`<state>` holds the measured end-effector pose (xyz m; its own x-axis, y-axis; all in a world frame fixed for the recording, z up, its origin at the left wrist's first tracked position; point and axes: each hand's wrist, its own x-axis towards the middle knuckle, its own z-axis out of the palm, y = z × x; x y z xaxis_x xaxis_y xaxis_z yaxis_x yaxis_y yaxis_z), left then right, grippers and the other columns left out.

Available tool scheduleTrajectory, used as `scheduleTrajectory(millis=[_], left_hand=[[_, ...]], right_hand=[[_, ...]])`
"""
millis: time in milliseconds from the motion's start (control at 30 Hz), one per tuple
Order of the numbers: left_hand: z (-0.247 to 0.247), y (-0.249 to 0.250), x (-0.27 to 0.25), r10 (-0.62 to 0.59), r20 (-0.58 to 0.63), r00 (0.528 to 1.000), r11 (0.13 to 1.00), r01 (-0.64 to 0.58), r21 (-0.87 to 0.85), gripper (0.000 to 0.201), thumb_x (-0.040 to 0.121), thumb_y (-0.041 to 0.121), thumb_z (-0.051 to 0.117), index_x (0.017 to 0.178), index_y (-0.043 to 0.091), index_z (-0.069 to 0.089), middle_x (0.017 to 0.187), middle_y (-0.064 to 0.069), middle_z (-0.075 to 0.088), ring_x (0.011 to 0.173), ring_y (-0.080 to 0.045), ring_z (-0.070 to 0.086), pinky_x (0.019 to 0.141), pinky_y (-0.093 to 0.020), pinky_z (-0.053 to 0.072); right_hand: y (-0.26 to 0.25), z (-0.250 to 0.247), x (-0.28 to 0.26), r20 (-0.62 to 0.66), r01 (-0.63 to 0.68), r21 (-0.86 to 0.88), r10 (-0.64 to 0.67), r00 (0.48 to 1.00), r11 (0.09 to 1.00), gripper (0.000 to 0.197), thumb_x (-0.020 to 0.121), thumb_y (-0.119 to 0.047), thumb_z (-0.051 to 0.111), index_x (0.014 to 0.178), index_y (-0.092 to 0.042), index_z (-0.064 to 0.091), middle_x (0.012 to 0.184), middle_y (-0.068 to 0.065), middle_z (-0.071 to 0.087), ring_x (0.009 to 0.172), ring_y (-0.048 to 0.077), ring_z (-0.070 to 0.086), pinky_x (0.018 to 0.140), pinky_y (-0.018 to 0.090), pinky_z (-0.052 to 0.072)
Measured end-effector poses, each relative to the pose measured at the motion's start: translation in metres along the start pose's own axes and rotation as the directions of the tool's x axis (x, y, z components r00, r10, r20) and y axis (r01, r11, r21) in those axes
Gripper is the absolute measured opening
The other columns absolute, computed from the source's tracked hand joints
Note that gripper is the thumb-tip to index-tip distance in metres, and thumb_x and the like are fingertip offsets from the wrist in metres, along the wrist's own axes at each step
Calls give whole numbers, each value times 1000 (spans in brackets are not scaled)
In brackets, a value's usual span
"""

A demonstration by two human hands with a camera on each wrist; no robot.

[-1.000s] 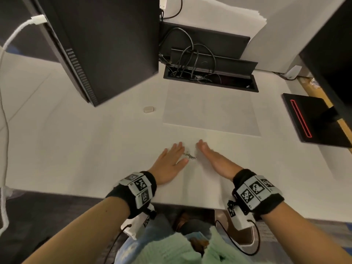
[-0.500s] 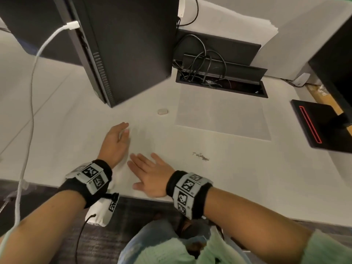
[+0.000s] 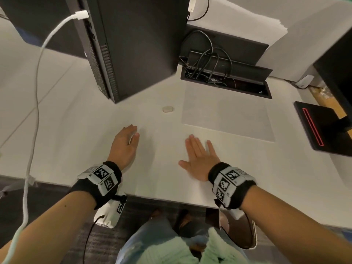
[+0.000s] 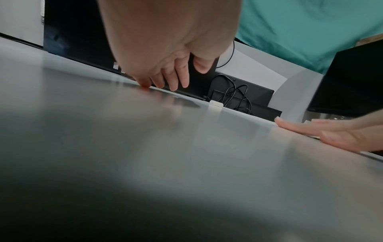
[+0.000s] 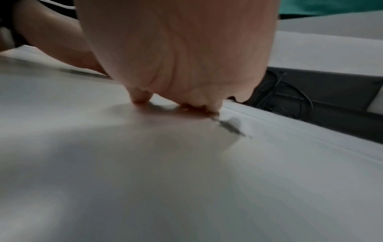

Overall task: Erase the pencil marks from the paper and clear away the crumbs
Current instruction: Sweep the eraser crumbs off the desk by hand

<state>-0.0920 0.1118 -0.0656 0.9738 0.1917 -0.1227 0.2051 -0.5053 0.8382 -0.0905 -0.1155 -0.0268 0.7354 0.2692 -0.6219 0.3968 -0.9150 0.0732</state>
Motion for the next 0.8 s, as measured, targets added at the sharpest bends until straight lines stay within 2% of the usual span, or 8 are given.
scheduleTrajectory(millis=[100, 200, 233, 333, 467, 567, 700, 800], left_hand=[[2, -1, 3, 23, 9, 1000, 999, -23, 27, 40, 100, 18, 41, 137, 3, 44, 147, -12, 38, 139, -24, 29, 116, -39, 20], [4, -3, 4, 39, 29, 999, 996, -41, 83, 40, 99, 17, 42, 136, 2, 45, 147, -14, 38, 139, -26, 30, 116, -41, 20], [5, -3, 5, 46, 32, 998, 994, -49, 102, 41, 99, 17, 42, 137, 2, 44, 147, -14, 38, 139, -26, 30, 116, -41, 20], [9, 2, 2, 42, 47, 998, 983, -50, 179, 44, 100, 20, 39, 141, 5, 40, 152, -11, 30, 142, -24, 22, 118, -36, 14], [25, 20, -8, 3, 101, 995, 973, -26, 231, 49, 102, 26, 33, 147, 10, 27, 156, -7, 17, 145, -21, 11, 116, -30, 4], [46, 37, -18, 0, 168, 986, 974, -38, 225, 52, 102, 29, 31, 149, 12, 19, 158, -4, 10, 146, -19, 6, 114, -27, 0], [58, 57, -10, -21, 210, 977, 963, -37, 266, 57, 101, 35, 30, 150, 10, 14, 159, -5, 5, 146, -20, 3, 117, -31, 2], [53, 66, 11, -142, 178, 974, 924, 66, 375, 64, 100, 42, 25, 150, 8, 4, 159, -6, -5, 146, -21, -5, 117, -36, -2]], right_hand=[[-19, -1, -11, -62, 131, -112, -138, 988, 985, 69, 98, -50, 10, 144, -11, -22, 146, 4, -37, 141, 19, -27, 112, 46, -21], [-62, 15, -22, -85, 421, -166, -438, 895, 892, 68, 94, -53, 7, 144, -14, -18, 141, 1, -33, 143, 19, -19, 107, 46, -24], [-71, 21, -23, -86, 462, -214, -488, 869, 860, 71, 90, -53, 6, 146, -13, -10, 146, 3, -24, 145, 19, -9, 108, 48, -20], [-67, 28, -29, -100, 413, -195, -437, 894, 890, 75, 85, -56, 12, 144, -11, 22, 154, 5, 18, 141, 18, 26, 111, 54, 7], [-20, 36, -36, -102, 414, -283, -456, 884, 865, 84, 78, -71, -8, 140, -16, -20, 148, 1, -27, 142, 17, -16, 112, 47, -19], [6, 31, -42, 5, 203, -200, -206, 979, 959, 94, 81, -74, -8, 146, -7, 5, 151, 11, 8, 142, 24, 21, 109, 48, 2], [29, 24, -42, -66, 196, -209, -214, 975, 958, 102, 49, -76, -36, 132, -16, -34, 139, 0, -41, 125, 18, -42, 97, 43, -34], [33, 12, -42, -146, 205, -126, -223, 964, 971, 96, 55, -74, -24, 134, -19, -33, 138, -5, -42, 125, 12, -42, 107, 43, -30]])
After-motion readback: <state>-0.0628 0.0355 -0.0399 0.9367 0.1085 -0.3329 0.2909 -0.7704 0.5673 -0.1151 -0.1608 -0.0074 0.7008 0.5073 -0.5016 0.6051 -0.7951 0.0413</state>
